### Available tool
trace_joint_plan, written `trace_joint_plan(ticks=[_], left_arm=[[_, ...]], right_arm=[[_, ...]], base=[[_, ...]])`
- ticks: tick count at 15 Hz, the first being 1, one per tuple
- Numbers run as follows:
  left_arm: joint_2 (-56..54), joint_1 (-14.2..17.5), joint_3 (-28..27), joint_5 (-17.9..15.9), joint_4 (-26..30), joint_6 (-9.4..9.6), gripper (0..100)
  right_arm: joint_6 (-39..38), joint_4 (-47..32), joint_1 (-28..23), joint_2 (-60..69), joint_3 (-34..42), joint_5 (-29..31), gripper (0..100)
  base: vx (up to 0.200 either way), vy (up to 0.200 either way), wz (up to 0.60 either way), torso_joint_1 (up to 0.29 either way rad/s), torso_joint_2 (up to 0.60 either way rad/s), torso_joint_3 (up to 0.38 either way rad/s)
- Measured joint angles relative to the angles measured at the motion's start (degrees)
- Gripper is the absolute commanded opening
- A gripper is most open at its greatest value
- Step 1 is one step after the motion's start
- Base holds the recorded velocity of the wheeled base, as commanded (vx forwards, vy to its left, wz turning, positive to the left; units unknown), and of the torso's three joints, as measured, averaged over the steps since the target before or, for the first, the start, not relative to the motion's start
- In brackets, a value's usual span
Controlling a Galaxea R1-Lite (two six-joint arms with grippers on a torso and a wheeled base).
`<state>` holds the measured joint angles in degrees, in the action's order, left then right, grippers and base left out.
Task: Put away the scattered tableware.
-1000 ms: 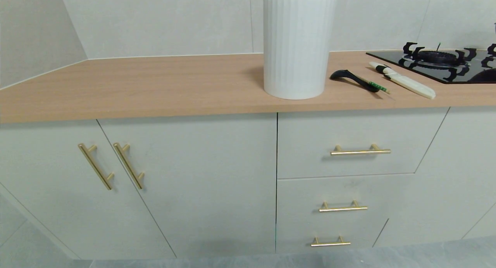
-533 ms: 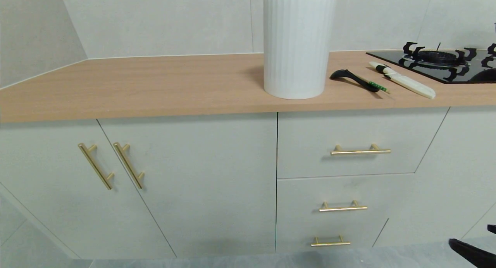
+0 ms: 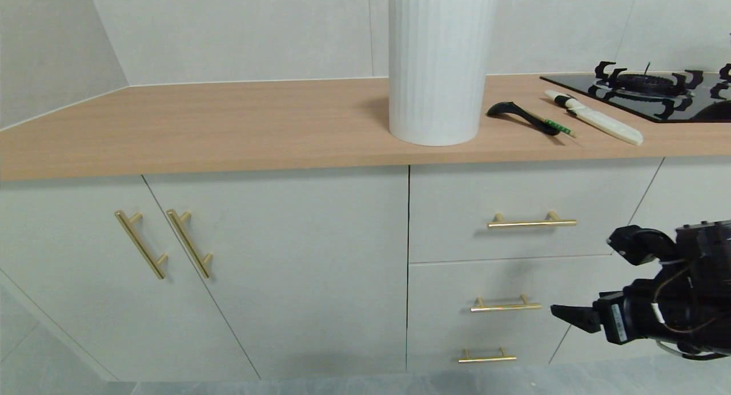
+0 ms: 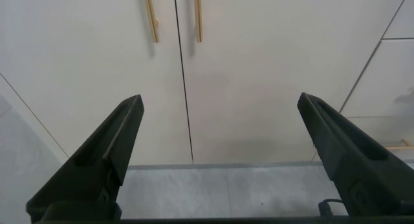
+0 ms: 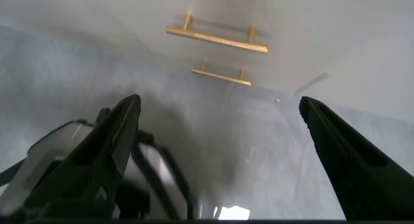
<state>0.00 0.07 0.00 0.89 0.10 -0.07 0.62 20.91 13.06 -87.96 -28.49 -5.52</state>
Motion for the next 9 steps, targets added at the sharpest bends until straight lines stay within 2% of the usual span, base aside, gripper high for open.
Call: trace_joint_plan(ticks=[3,6,9], left_arm=[[0.0,0.0,0.0,-0.02,0.0,0.0,100],[0.0,0.0,0.0,0.04,0.0,0.0,100],[0.0,0.0,0.0,0.04,0.0,0.0,100]], right_arm=[[0.02,9.14,0.41,-9.64,-0.17,0.27,100],[0.04,13.47,0.59,-17.44,-0.11,1.04,100],[-0.16,26.86,0.63,-24.86,0.95,3.97,100]], base=[[0.0,0.0,0.0,0.0,0.0,0.0],[0.0,0.0,0.0,0.0,0.0,0.0],[0.0,0.0,0.0,0.0,0.0,0.0]])
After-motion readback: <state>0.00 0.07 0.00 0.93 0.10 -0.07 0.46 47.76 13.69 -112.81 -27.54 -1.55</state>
